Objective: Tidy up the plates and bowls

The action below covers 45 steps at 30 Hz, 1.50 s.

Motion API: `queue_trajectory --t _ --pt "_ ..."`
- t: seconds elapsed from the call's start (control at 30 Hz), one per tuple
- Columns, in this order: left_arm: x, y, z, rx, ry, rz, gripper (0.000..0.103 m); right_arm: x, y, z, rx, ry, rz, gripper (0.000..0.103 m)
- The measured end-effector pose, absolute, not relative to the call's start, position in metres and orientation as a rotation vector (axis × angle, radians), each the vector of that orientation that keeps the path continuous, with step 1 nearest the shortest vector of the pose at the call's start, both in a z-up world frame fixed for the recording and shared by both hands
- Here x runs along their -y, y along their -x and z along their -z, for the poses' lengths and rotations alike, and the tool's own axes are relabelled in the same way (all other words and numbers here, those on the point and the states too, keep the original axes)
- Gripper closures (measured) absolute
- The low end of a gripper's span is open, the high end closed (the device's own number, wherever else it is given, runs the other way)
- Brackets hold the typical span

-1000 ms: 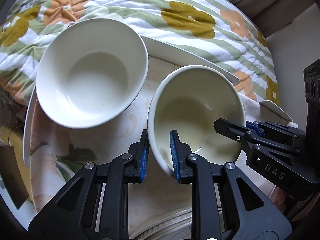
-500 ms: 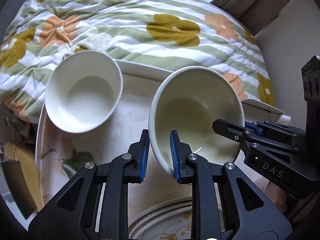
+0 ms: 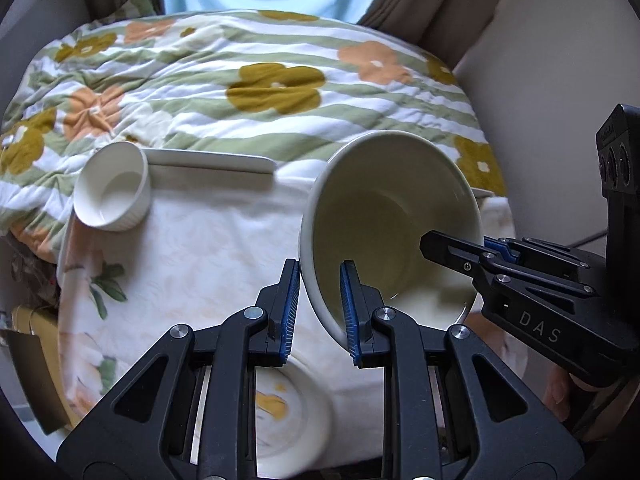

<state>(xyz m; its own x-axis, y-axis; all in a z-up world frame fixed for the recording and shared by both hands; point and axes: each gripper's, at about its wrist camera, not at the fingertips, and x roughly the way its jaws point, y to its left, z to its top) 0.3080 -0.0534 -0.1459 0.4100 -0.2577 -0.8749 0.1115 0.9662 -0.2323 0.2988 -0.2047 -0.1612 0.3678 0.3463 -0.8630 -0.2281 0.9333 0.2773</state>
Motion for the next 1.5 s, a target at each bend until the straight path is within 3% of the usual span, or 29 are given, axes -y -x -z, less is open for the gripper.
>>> queue_trajectory --t 0.27,0.5,0.9,1.5 --pt "0.138 -0.252 0.141 -1.156 0.115 0.336 0.085 0.279 -0.233 0.155 -1.133 -0.142 -0.274 0.089" --pt "0.185 -0.233 0.174 -1.241 0.032 0.455 0.085 0.315 -0.192 0.183 -1.175 -0.222 -0.155 0.089" --pt "0.212 -0.221 0.236 -1.398 -0.101 0.586 0.085 0.341 -0.152 0.246 -1.282 -0.396 0.004 0.089" --pt "0.245 -0.223 0.267 -1.377 -0.320 0.574 0.085 0.351 -0.146 0.280 -1.299 -0.472 0.101 0.089"
